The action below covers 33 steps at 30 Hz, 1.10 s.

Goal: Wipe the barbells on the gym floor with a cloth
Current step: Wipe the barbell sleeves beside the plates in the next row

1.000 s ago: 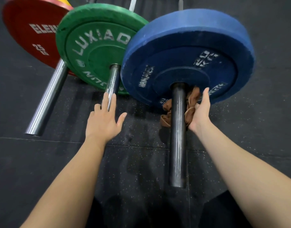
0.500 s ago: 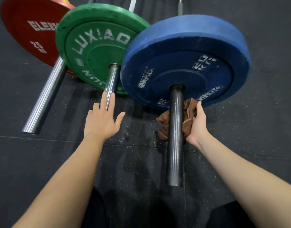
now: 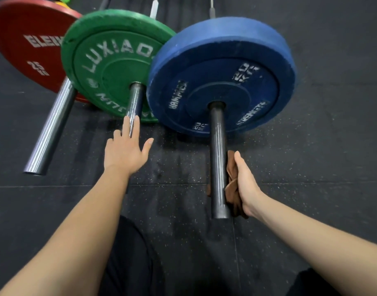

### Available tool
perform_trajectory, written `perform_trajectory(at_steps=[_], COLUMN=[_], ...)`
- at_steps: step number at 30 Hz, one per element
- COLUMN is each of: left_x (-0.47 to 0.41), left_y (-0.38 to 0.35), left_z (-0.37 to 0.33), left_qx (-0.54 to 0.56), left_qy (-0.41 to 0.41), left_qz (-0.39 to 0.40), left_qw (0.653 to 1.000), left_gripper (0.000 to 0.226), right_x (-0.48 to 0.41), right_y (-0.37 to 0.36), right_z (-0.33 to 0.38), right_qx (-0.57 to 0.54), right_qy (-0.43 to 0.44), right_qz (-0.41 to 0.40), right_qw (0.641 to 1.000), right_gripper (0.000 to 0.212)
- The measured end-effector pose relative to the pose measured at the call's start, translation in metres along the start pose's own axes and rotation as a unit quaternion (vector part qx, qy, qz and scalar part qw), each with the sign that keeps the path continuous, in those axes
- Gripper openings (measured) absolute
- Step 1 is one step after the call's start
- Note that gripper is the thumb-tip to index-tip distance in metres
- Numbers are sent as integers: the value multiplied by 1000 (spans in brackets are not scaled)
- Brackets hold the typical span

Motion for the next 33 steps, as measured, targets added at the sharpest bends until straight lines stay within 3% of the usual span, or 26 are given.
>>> perform_trajectory(at_steps=[5,9,13,15,23,28,33], left_x=[6,12,12,12,11,9,5], left_y=[2,4,7,7,3,1,-1], left_z=[-2,-4,-6,-6,-7,-6,-4], left_qx=[1,8,22,27,24,20,15], left_qy=[-4,-1,3,2,-2,-3,5], left_qz=[4,8,9,5,-1,-3,-3], left_qw=[1000,1000,1000,1000,1000,1000,1000], left_gripper=[81,82,84,84,85,85,84], right_x=[6,42,62,64,54,35,16], right_y=[17,8,7,9,-8,-43,-61], right_z=[-42,-30,11,35,145,160,168], right_qx=[48,115,266,289,171,157,119], right_qy=[-44,-49,32,83,282,300,324], right_qz=[4,6,-50,-90,-166,-165,-192], right_qw=[998,992,962,950,929,926,919], right_gripper=[114,116,87,77,58,48,50])
Point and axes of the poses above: each hand's wrist, its own x-axis away from the middle knuckle, its own y-axis out of the back of the hand, z = x × y, the point moved 8 cm from there along -x, towards the middle knuckle, and after that the axes turned 6 degrees about y, right-handed, at the moved point
